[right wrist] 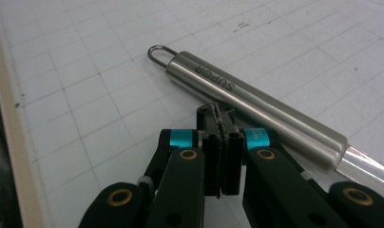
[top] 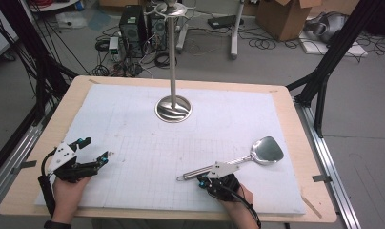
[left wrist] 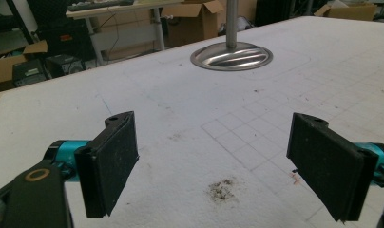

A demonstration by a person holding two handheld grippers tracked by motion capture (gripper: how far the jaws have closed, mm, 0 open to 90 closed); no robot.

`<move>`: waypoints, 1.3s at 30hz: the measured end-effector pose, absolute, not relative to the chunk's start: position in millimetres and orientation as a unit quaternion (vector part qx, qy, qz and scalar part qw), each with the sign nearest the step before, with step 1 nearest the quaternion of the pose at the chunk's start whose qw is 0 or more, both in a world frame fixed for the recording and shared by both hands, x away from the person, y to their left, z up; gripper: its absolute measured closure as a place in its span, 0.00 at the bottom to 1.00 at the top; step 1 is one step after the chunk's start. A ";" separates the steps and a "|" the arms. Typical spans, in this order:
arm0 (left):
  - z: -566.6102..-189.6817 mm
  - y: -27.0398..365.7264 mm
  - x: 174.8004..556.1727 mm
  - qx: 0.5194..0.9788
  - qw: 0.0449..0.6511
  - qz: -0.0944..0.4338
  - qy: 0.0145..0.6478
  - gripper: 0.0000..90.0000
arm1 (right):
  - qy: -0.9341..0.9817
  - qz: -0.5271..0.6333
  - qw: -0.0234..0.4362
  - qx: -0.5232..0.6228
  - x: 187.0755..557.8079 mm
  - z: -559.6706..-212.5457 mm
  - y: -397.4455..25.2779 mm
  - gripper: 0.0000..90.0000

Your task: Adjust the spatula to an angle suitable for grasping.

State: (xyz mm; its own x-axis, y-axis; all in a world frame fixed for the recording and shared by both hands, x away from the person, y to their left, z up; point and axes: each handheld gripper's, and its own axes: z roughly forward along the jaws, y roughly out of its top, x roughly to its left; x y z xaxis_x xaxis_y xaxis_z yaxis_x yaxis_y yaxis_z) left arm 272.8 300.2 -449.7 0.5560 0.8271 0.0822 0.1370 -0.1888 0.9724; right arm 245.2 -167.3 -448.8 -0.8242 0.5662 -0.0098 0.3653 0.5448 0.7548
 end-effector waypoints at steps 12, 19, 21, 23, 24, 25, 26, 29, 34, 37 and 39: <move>-449.8 301.1 272.6 0.697 0.542 0.320 0.344 0.19 | 0.876 0.368 0.146 0.275 268.0 -444.4 -146.3 1.00; -449.8 301.0 272.6 0.697 0.542 0.320 0.344 0.19 | 0.876 0.345 0.159 0.297 291.3 -441.2 -132.7 1.00; -449.8 300.9 272.7 0.698 0.541 0.320 0.343 0.19 | 0.874 0.342 0.166 0.304 298.0 -440.9 -130.4 1.00; -449.9 300.3 272.6 0.698 0.541 0.321 0.343 0.19 | 0.870 0.343 0.160 0.315 305.2 -441.2 -129.9 1.00; -449.8 300.3 272.6 0.699 0.539 0.322 0.342 0.19 | 0.869 0.343 0.159 0.319 307.6 -441.1 -129.8 1.00; -449.8 300.0 272.6 0.699 0.539 0.322 0.344 0.19 | 0.867 0.343 0.162 0.324 311.3 -441.1 -129.3 1.00; -449.6 300.2 272.9 0.701 0.536 0.321 0.343 0.19 | 0.865 0.341 0.162 0.329 314.1 -441.0 -128.7 1.00; -449.6 300.3 273.7 0.702 0.536 0.318 0.344 0.19 | 0.861 0.337 0.169 0.341 324.5 -440.1 -126.8 1.00; -449.8 299.7 273.3 0.701 0.538 0.317 0.344 0.20 | 0.853 0.336 0.165 0.364 340.4 -440.3 -125.9 1.00; -449.7 300.4 273.8 0.701 0.540 0.315 0.343 0.20 | 0.845 0.331 0.167 0.384 356.3 -439.8 -125.2 1.00; -449.8 300.5 273.5 0.701 0.541 0.315 0.342 0.20 | 0.839 0.334 0.169 0.395 363.6 -440.3 -125.9 1.00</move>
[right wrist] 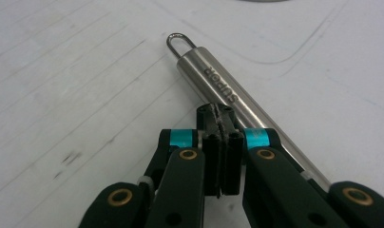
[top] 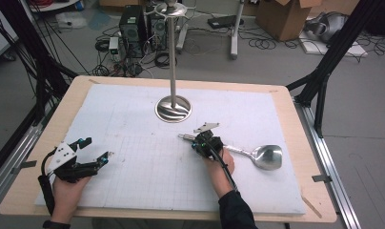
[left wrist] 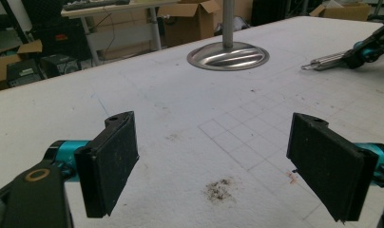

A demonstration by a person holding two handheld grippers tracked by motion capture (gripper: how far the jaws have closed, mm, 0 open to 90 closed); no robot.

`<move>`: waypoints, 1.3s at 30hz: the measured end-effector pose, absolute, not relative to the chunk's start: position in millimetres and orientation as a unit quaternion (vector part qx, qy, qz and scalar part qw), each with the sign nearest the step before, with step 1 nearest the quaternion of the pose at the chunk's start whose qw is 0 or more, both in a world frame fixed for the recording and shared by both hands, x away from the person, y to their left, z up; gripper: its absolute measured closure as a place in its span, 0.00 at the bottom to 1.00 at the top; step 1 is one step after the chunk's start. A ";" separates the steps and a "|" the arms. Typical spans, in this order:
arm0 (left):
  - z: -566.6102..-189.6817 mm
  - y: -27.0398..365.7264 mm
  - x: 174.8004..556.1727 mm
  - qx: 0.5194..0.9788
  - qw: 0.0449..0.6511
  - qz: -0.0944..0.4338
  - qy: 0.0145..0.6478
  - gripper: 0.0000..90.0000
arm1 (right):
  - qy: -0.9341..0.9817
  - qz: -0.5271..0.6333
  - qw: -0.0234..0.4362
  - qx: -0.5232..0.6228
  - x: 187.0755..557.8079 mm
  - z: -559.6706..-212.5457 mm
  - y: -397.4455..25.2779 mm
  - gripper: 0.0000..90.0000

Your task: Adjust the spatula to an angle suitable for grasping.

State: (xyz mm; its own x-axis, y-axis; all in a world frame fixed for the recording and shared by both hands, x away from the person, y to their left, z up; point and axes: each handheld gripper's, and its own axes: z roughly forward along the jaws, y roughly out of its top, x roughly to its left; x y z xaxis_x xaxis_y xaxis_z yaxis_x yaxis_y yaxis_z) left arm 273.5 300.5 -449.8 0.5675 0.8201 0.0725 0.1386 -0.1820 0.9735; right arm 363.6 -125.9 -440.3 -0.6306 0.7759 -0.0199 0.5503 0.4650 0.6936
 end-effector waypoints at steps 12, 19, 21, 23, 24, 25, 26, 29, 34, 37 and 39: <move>-449.7 300.6 273.6 0.702 0.539 0.316 0.341 0.20 | 0.802 0.333 0.203 0.452 392.9 -442.7 -137.7 1.00; -449.7 300.4 273.6 0.703 0.539 0.315 0.340 0.20 | 0.781 0.334 0.217 0.480 404.5 -443.5 -150.6 1.00; -449.8 300.2 273.5 0.704 0.539 0.314 0.340 0.20 | 0.780 0.334 0.216 0.484 407.5 -442.9 -152.1 1.00; -449.8 300.0 273.5 0.703 0.540 0.313 0.340 0.20 | 0.780 0.331 0.216 0.485 408.3 -442.6 -152.2 1.00; -449.8 300.2 273.4 0.703 0.539 0.314 0.341 0.20 | 0.780 0.333 0.215 0.484 408.9 -442.8 -153.3 1.00; -449.7 300.5 273.4 0.703 0.540 0.315 0.340 0.20 | 0.780 0.332 0.216 0.484 408.9 -442.8 -153.3 1.00; -449.8 300.7 273.3 0.703 0.541 0.315 0.339 0.20 | 0.781 0.329 0.219 0.483 408.4 -442.7 -152.3 1.00; -449.9 300.7 273.1 0.701 0.542 0.315 0.340 0.20 | 0.782 0.334 0.215 0.481 407.8 -442.3 -152.4 1.00; -449.8 300.5 273.1 0.702 0.541 0.316 0.339 0.20 | 0.782 0.347 0.215 0.471 402.2 -435.6 -151.2 1.00; -449.9 300.5 273.1 0.702 0.542 0.315 0.339 0.20 | 0.786 0.358 0.211 0.458 395.3 -430.4 -152.9 0.94; -449.8 300.5 273.1 0.702 0.541 0.315 0.339 0.20 | 0.787 0.364 0.210 0.451 388.8 -427.3 -154.9 0.89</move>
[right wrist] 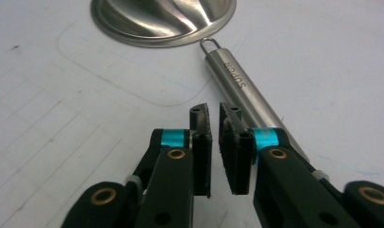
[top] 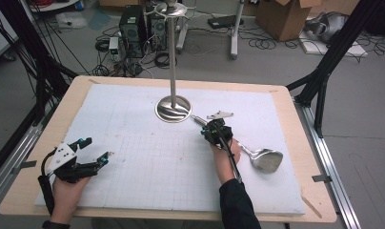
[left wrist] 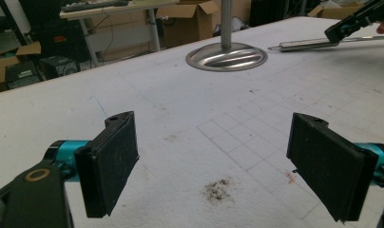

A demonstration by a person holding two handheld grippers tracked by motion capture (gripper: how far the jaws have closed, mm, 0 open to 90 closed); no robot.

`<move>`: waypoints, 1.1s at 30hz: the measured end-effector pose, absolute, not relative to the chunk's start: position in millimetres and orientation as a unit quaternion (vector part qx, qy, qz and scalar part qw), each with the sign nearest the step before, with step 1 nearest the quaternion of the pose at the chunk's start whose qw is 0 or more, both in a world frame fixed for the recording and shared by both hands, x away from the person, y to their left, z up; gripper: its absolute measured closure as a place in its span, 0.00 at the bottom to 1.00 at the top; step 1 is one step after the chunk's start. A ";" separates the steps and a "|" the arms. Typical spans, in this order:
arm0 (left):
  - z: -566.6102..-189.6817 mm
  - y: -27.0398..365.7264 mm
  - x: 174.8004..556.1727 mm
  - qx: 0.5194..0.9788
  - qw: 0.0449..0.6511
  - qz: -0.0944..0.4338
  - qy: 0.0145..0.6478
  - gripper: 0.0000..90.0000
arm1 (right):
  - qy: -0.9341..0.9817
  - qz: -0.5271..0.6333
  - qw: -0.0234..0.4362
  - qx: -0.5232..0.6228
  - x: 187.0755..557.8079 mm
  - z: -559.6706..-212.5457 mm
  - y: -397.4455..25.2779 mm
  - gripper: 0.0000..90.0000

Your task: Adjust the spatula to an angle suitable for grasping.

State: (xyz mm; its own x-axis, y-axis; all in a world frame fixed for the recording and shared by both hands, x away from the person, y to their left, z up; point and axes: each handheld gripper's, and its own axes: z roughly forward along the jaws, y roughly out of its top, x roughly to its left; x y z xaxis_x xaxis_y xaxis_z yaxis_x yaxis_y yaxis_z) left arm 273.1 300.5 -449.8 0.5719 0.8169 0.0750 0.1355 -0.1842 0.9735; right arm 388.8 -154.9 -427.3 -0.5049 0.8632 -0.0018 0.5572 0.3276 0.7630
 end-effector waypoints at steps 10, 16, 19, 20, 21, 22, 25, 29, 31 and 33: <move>-449.9 299.8 272.8 0.703 0.540 0.316 0.338 0.20 | 0.786 0.413 0.196 0.416 350.7 -415.0 -179.5 0.63; -449.7 300.8 272.4 0.703 0.540 0.317 0.338 0.20 | 0.773 0.454 0.193 0.399 324.6 -411.1 -201.4 0.42; -449.9 300.1 272.4 0.702 0.540 0.317 0.339 0.20 | 0.765 0.472 0.199 0.390 310.8 -409.8 -214.2 0.35; -449.9 300.0 272.5 0.702 0.540 0.318 0.338 0.20 | 0.763 0.477 0.202 0.386 307.0 -409.5 -218.7 0.32; -449.8 300.0 272.4 0.703 0.539 0.318 0.338 0.20 | 0.759 0.484 0.206 0.384 303.1 -409.3 -223.1 0.31; -449.8 300.1 272.3 0.703 0.539 0.319 0.338 0.20 | 0.756 0.489 0.211 0.381 299.3 -409.2 -227.7 0.30; -449.8 300.1 272.3 0.702 0.539 0.319 0.338 0.20 | 0.746 0.503 0.214 0.381 289.4 -408.9 -242.3 0.25; -450.0 299.7 271.8 0.701 0.540 0.320 0.338 0.20 | 0.734 0.517 0.221 0.382 277.9 -408.3 -262.0 0.21; -450.0 299.8 271.9 0.701 0.540 0.320 0.337 0.20 | 0.731 0.519 0.225 0.381 275.6 -408.1 -267.1 0.19; -449.9 299.8 271.9 0.701 0.541 0.319 0.337 0.20 | 0.722 0.529 0.229 0.383 267.1 -406.2 -281.4 0.18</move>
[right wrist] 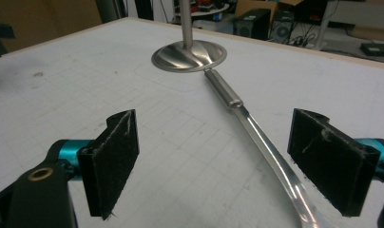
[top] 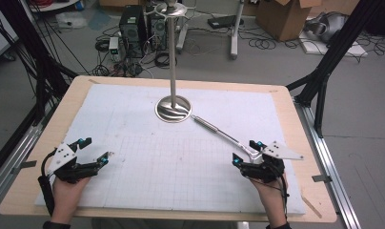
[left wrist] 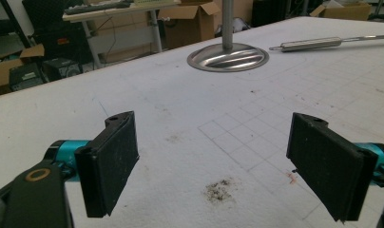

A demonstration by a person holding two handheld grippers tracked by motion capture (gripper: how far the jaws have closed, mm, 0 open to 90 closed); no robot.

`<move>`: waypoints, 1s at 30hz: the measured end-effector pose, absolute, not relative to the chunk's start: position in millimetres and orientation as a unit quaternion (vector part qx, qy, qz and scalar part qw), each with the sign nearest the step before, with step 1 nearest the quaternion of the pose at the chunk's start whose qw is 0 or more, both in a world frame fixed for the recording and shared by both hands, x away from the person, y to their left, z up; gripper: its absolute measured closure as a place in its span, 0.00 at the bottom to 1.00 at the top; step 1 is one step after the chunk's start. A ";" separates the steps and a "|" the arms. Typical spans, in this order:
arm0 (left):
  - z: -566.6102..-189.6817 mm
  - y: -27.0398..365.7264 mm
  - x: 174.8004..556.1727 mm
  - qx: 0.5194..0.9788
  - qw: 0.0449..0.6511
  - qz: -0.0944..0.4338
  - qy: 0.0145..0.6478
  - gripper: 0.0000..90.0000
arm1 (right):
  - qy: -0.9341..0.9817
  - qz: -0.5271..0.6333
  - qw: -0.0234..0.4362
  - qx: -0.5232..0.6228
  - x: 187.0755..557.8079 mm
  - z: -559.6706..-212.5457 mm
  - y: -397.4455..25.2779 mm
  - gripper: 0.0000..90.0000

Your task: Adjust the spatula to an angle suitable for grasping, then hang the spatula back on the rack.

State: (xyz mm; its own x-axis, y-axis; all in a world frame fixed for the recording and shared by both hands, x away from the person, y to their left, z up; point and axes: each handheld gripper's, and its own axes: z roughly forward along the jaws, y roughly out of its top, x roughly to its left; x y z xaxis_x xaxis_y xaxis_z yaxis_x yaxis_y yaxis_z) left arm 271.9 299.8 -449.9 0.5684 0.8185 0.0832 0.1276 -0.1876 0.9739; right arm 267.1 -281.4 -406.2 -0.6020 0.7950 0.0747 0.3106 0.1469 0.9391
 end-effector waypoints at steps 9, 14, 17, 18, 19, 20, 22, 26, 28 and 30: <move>-450.1 299.7 271.8 0.700 0.541 0.321 0.337 0.20 | 0.706 0.538 0.245 0.391 254.2 -403.1 -311.6 0.18; -449.7 300.7 273.3 0.702 0.540 0.315 0.340 0.20 | 0.700 0.538 0.253 0.397 251.1 -401.0 -322.3 0.18; -449.7 300.9 273.3 0.702 0.541 0.314 0.340 0.20 | 0.697 0.538 0.255 0.400 250.4 -399.4 -324.3 0.18; -449.9 300.9 272.8 0.701 0.542 0.315 0.338 0.20 | 0.696 0.539 0.257 0.399 250.6 -398.1 -326.2 0.18; -449.8 300.9 272.6 0.702 0.542 0.315 0.337 0.20 | 0.696 0.538 0.257 0.400 250.4 -397.6 -326.4 0.18; -449.8 300.9 272.6 0.702 0.542 0.315 0.337 0.20 | 0.696 0.538 0.257 0.400 250.4 -397.6 -326.4 0.18; -449.8 300.5 273.0 0.703 0.541 0.316 0.338 0.20 | 0.698 0.536 0.257 0.400 251.1 -397.4 -327.1 0.18; -449.9 300.0 273.5 0.705 0.539 0.313 0.339 0.20 | 0.700 0.532 0.262 0.398 252.4 -397.3 -326.4 0.18; -449.9 299.9 273.1 0.703 0.540 0.315 0.338 0.20 | 0.702 0.532 0.259 0.397 252.3 -396.0 -325.1 0.18; -449.9 300.0 273.6 0.704 0.540 0.312 0.339 0.20 | 0.704 0.529 0.262 0.394 252.6 -394.4 -323.8 0.18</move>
